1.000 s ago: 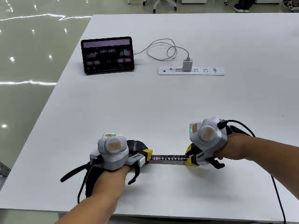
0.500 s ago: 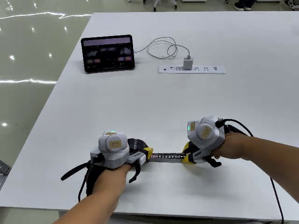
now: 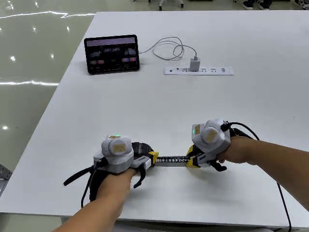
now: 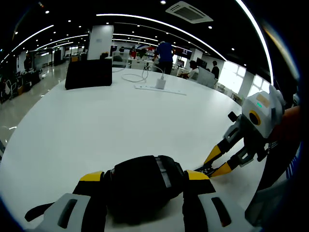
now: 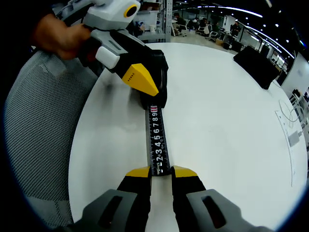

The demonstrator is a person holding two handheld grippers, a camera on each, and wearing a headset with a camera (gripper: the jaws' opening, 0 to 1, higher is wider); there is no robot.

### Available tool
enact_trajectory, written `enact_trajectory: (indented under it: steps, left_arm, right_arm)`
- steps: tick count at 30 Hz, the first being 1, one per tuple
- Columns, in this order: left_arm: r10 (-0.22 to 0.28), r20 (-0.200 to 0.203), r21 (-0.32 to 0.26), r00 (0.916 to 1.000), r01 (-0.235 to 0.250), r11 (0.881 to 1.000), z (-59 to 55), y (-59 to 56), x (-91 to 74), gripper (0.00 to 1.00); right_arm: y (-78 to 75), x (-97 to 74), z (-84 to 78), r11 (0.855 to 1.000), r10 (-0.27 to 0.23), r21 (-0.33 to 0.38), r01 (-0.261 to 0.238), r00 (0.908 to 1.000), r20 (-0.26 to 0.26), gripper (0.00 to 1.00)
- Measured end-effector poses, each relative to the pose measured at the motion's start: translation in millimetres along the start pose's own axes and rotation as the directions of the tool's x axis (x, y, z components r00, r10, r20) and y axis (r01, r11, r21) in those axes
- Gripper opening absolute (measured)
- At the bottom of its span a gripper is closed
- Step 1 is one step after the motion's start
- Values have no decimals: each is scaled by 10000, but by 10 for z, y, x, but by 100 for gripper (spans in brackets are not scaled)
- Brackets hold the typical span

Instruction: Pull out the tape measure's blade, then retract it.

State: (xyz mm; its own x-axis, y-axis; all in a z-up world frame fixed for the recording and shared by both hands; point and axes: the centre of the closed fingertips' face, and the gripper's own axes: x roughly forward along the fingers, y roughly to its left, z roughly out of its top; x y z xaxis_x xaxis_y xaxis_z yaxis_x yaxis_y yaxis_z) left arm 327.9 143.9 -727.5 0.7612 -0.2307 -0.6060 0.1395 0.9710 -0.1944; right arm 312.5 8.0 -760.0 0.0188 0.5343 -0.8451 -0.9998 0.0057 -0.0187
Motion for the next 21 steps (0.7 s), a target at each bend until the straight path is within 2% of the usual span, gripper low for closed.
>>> enact_trajectory:
  steps: [14, 21]
  left_arm:
    - [-108, -31, 78, 9999, 108, 9999, -4, -16, -11, 59]
    - [-162, -38, 115, 9999, 163, 9998, -6, -27, -13, 59]
  right_arm:
    - [25, 28, 48, 9986, 119, 506, -124, 9999, 105, 12]
    - [42, 46, 77, 9986, 167, 497, -175, 9997, 154, 12]
